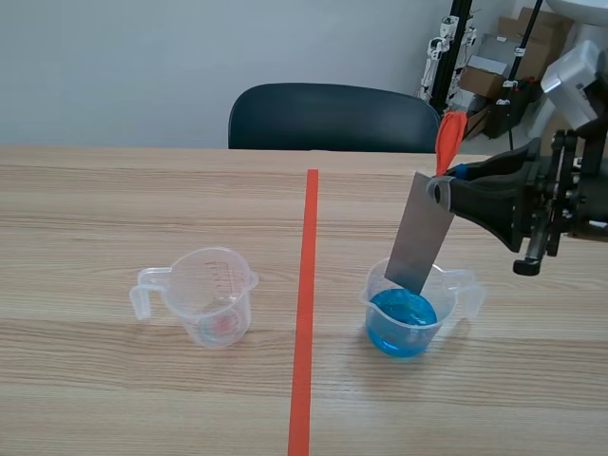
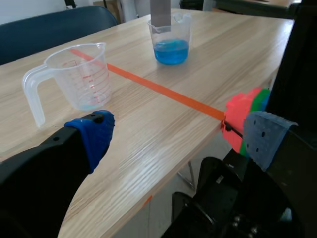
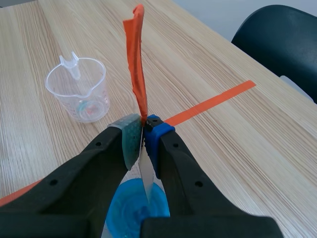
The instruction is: Do the redox reaction experiment. raise the plate out of the solution
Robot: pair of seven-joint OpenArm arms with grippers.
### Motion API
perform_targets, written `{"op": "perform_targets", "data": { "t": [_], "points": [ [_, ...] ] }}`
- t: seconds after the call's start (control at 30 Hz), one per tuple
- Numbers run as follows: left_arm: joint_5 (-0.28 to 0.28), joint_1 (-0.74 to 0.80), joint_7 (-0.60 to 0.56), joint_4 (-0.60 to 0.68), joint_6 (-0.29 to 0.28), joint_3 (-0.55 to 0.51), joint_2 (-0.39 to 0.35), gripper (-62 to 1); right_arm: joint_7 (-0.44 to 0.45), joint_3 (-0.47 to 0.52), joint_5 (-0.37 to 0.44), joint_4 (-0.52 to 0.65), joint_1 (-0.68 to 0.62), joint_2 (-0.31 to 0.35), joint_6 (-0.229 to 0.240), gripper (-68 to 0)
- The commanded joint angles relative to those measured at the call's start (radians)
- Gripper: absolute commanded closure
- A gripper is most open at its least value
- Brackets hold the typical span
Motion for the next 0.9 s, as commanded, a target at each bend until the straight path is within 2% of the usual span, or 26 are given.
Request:
{"op": "perform_targets", "data": {
  "t": [0.0, 0.13, 0.23, 0.4, 0.57, 0.63, 0.7, 0.87],
  "points": [
    [-0.059, 0.028, -0.029, 0.013, 0.007, -0.032, -0.032, -48.5, 0.016, 0.013, 0.011, 0.005, -0.012, 0.013, 0.004, -0.6],
    [-0.233, 0.088, -0.040, 0.018, 0.007, -0.085, -0.116, -37.7, 0.021, 0.013, 0.010, 0.005, -0.036, 0.013, 0.004, -0.6],
    [-0.316, 0.124, -0.044, 0.040, 0.006, -0.130, -0.193, -29.9, 0.023, 0.013, 0.007, 0.005, -0.045, 0.013, 0.004, -0.6],
    [-0.327, 0.139, -0.038, 0.079, 0.003, -0.188, -0.326, -18.8, 0.023, 0.013, 0.007, 0.005, -0.045, 0.013, 0.003, -0.6],
    [-0.327, 0.138, -0.001, 0.125, -0.001, -0.209, -0.448, -12.3, 0.031, 0.013, 0.008, 0.013, -0.044, 0.021, 0.004, -0.6],
    [-0.327, 0.122, 0.018, 0.146, -0.037, -0.211, -0.489, -8.4, 0.035, 0.013, 0.008, 0.028, -0.044, 0.034, 0.004, -0.6],
    [-0.327, 0.090, 0.048, 0.163, -0.098, -0.211, -0.519, -3.7, 0.050, 0.013, 0.008, 0.052, -0.045, 0.051, 0.004, -0.6],
    [-0.326, -0.005, 0.122, 0.207, -0.216, -0.211, -0.574, -2.9, 0.061, 0.013, 0.008, 0.125, -0.045, 0.098, 0.000, -0.6]
  ]
}}
